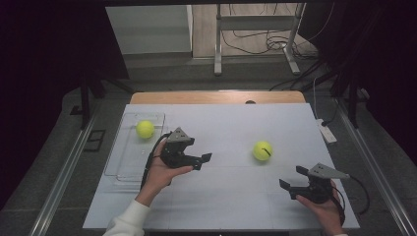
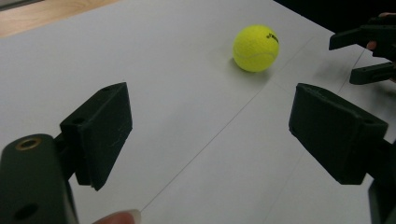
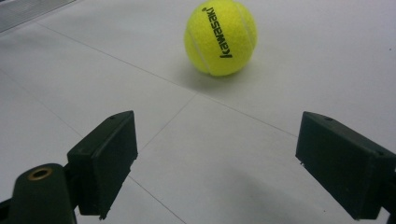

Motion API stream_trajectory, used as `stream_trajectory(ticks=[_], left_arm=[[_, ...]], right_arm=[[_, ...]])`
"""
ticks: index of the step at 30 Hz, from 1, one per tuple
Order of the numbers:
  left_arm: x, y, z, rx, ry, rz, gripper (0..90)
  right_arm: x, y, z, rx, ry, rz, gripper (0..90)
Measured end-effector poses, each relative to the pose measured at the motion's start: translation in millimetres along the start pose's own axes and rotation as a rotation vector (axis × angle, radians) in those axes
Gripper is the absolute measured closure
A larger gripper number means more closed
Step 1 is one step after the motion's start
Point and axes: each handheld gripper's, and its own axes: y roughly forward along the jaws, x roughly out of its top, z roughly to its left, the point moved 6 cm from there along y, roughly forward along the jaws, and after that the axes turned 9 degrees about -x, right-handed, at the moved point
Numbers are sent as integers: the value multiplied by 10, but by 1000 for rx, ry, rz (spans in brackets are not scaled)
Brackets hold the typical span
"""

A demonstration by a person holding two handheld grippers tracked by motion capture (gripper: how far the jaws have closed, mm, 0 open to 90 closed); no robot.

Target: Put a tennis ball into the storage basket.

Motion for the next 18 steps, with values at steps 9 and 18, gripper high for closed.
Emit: stream_trajectory(ticks=[9,18], left_arm=[[10,149,-37,-19,14,21,142],[-1,190,-77,-22,19,35,137]], right_arm=[[-6,-7,6,-10,-4,4,133],[13,8,5,-12,-7,0,134]])
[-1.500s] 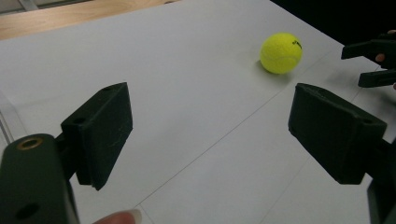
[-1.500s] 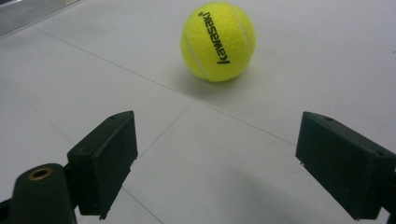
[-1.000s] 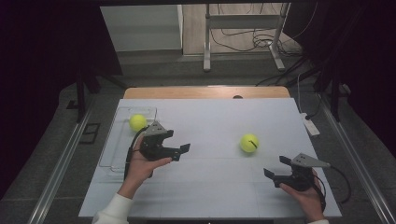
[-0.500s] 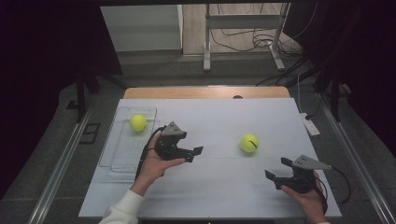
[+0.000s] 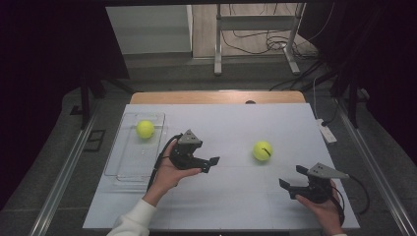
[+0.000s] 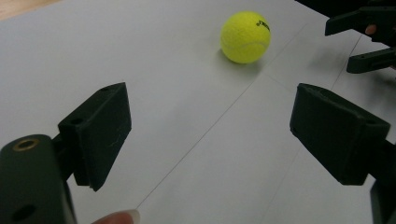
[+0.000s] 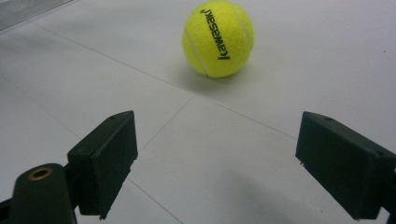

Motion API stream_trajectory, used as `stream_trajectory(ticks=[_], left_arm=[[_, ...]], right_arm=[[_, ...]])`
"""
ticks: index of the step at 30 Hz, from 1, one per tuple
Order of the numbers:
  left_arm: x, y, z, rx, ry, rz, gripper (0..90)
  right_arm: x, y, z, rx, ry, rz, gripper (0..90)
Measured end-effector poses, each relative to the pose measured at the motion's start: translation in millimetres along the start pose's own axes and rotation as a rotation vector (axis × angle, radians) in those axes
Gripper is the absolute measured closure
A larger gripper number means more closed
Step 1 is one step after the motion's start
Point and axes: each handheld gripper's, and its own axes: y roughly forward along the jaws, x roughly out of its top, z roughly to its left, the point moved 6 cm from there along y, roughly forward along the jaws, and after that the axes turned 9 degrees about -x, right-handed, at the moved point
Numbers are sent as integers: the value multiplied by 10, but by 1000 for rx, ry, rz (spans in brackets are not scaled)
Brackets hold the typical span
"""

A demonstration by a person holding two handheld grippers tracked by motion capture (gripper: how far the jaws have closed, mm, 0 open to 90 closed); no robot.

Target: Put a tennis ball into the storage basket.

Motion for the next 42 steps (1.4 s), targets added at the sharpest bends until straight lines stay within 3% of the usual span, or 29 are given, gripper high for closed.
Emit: stream_trajectory(ticks=[7,18,42], left_arm=[[28,70,-1,-5,5,5,138],[120,383,-59,-38,20,40,137],[266,560,-111,-64,24,63,124]], right_arm=[[-16,-15,-10,2,12,-1,134],[-17,-35,-14,-2,16,-3,135],[-25,-25,-13,1,12,0,135]])
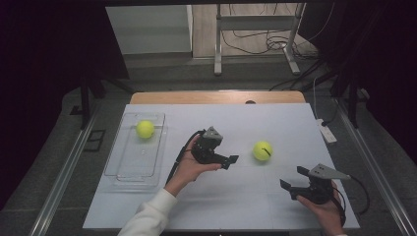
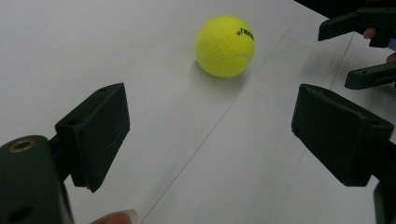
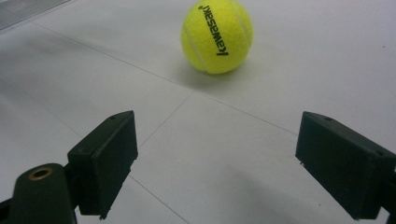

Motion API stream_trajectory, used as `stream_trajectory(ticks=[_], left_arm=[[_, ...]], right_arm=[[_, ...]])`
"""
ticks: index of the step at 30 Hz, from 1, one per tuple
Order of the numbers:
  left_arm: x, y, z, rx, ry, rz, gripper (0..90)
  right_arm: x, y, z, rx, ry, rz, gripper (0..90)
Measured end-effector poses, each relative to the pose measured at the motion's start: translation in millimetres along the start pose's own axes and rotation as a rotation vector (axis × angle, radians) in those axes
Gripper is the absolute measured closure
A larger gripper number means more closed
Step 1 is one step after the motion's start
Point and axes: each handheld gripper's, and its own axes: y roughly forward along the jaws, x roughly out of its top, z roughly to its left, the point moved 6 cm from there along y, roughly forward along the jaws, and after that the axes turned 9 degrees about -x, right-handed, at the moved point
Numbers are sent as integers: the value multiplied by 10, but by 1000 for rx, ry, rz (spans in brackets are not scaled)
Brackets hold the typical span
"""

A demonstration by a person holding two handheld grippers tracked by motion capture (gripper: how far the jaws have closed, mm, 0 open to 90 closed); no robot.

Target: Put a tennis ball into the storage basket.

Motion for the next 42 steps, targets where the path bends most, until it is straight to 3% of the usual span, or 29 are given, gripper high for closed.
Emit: stream_trajectory(ticks=[42], left_arm=[[257,300,6,-19,-8,40,106]], right_arm=[[2,15,-6,5,0,3,134]])
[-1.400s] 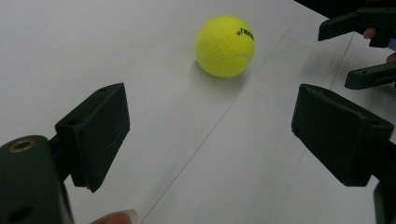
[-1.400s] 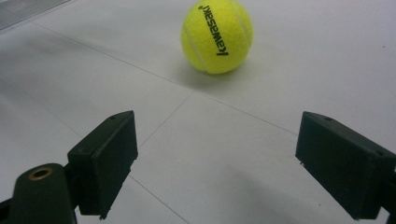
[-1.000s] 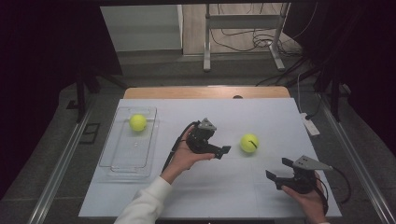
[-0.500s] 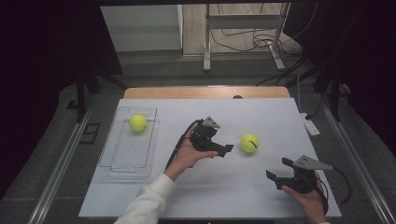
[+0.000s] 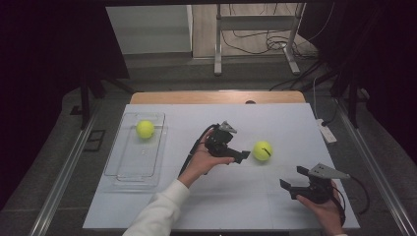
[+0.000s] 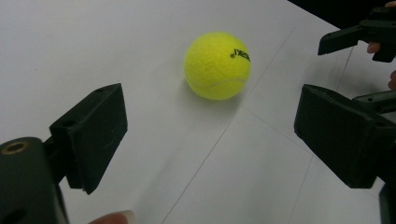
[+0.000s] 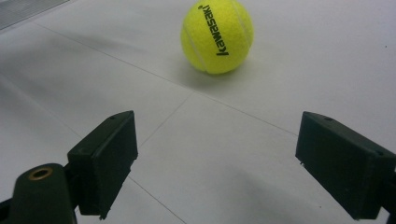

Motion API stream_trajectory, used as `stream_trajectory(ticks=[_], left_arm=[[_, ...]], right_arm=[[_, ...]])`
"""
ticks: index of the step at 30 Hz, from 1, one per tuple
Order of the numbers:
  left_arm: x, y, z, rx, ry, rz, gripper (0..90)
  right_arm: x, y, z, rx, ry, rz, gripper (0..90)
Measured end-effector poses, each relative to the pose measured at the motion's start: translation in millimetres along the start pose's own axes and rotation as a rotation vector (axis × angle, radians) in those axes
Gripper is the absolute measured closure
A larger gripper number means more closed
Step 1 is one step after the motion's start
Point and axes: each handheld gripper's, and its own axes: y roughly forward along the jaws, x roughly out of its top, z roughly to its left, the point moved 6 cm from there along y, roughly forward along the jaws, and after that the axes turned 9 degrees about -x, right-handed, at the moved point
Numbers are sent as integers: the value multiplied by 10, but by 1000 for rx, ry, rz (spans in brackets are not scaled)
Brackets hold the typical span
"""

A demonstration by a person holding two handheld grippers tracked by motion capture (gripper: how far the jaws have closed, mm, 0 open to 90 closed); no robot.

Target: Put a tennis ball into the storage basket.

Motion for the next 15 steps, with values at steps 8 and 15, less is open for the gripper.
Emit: stream_trajectory(ticks=[8,15], left_arm=[[26,85,17,-8,-1,13,105],[48,144,47,-11,-3,15,105]], right_arm=[[3,16,7,4,-3,2,135],[4,34,-14,12,3,2,134]])
